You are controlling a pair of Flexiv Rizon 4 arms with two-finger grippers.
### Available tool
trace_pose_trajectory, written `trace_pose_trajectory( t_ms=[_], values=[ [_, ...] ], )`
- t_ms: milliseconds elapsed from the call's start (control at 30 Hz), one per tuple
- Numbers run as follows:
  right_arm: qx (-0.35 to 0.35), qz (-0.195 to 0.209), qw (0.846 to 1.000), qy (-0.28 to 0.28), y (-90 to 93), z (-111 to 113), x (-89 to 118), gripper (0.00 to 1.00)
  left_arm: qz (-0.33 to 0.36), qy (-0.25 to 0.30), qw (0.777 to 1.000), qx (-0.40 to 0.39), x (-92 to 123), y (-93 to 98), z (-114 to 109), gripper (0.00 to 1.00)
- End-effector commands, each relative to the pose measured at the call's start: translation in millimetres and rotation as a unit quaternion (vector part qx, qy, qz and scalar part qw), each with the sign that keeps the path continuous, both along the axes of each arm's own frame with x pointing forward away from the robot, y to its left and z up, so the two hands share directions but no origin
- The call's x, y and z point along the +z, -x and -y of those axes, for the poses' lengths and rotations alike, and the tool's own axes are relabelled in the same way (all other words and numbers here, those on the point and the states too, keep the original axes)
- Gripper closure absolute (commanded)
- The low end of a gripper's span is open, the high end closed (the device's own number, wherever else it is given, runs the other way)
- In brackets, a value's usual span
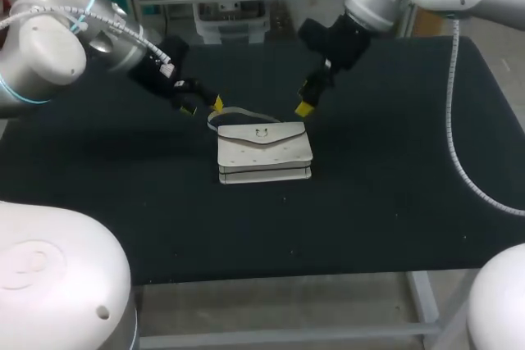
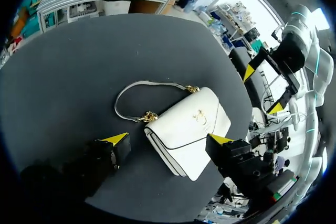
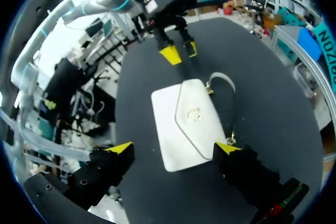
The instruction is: Pick up the bag, open it, inspect its contents, close it, and place it on the opposite side
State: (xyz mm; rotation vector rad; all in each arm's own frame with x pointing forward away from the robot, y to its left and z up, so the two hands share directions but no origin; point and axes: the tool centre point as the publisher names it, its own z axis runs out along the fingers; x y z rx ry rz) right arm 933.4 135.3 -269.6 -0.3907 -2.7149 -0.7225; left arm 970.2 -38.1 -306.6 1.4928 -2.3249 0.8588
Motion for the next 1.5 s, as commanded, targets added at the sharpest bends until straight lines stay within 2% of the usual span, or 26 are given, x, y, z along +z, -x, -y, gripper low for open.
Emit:
trace_pose_trajectory(
  t_ms=[33,133,200,367,433,600,733,867,967,1000,1467,1500],
  values=[
    [-0.113,-0.209,0.971,0.023,-3.9,2.2,-1.9,0.00,-0.074,-0.011,0.975,0.207,-3.3,8.5,2.8,0.00],
    [-0.190,-0.254,0.947,0.051,2.5,6.2,-7.3,0.00,-0.073,-0.012,0.961,0.266,-2.7,14.5,3.1,0.00],
    [-0.225,-0.273,0.934,0.048,5.8,9.9,-7.7,0.00,-0.070,-0.006,0.949,0.307,-1.9,15.8,2.1,0.00],
    [-0.296,-0.282,0.911,0.063,17.0,20.1,-2.3,0.00,-0.088,0.007,0.933,0.350,-2.9,16.4,-0.1,0.00],
    [-0.316,-0.301,0.898,0.055,22.7,22.7,-2.8,0.00,-0.103,0.006,0.928,0.358,-5.9,15.5,0.4,0.00],
    [-0.385,-0.279,0.874,0.096,31.3,35.5,-6.3,0.00,-0.114,0.025,0.913,0.391,-15.0,12.7,2.5,0.00],
    [-0.427,-0.233,0.869,0.094,37.0,39.0,-5.8,0.00,-0.125,0.036,0.912,0.388,-21.9,11.6,6.3,0.00],
    [-0.451,-0.210,0.867,0.041,41.1,40.9,-6.8,0.00,-0.129,0.046,0.909,0.394,-26.7,8.8,7.8,0.00],
    [-0.469,-0.150,0.870,-0.007,40.0,40.3,-3.6,0.00,-0.131,0.046,0.903,0.407,-25.9,3.9,9.2,0.00],
    [-0.474,-0.110,0.873,-0.027,39.2,42.5,-1.3,0.00,-0.131,0.046,0.903,0.407,-25.9,3.9,9.2,0.00],
    [-0.474,-0.110,0.873,-0.027,39.2,42.5,-1.3,0.00,-0.131,0.046,0.903,0.407,-25.9,3.9,9.2,0.00],
    [-0.479,-0.123,0.869,-0.014,30.6,40.8,-4.2,0.00,-0.131,0.046,0.903,0.407,-25.9,3.9,9.2,0.00]
  ],
)
